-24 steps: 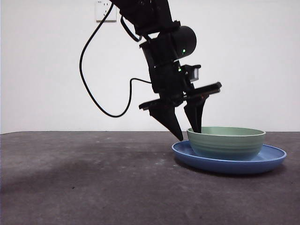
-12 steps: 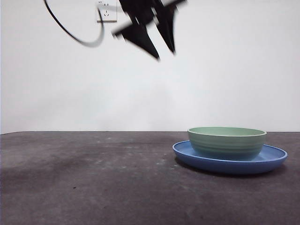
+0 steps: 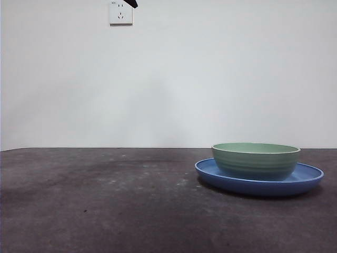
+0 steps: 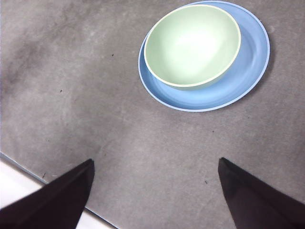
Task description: Place the green bowl on the blue plate
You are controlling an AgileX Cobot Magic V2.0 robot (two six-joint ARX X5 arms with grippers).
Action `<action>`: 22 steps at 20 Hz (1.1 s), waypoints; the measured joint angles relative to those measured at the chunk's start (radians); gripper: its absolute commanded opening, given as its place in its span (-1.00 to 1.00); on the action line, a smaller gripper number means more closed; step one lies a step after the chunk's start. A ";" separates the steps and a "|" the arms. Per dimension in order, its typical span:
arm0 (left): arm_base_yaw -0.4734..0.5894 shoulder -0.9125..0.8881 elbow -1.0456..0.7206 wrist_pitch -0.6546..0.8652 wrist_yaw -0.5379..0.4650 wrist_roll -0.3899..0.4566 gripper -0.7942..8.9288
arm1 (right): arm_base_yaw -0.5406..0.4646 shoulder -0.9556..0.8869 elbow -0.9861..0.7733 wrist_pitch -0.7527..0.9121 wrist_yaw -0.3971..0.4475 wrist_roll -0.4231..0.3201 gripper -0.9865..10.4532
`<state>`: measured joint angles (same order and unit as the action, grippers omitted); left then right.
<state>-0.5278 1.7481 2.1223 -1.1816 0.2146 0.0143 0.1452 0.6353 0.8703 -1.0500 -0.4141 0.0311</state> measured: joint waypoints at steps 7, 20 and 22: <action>0.044 -0.156 -0.226 0.012 0.049 0.046 -0.39 | 0.000 0.000 0.000 0.000 0.000 0.003 -0.10; 0.093 -0.660 -1.087 0.452 0.336 0.018 -0.39 | 0.000 0.000 0.000 0.001 0.000 0.003 -0.10; 0.093 -0.697 -1.175 0.488 0.349 0.005 -0.39 | 0.000 0.000 0.000 0.001 0.000 0.003 -0.10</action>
<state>-0.4347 1.0515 0.9474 -0.6933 0.5636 0.0196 0.1452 0.6353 0.8703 -1.0489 -0.4141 0.0345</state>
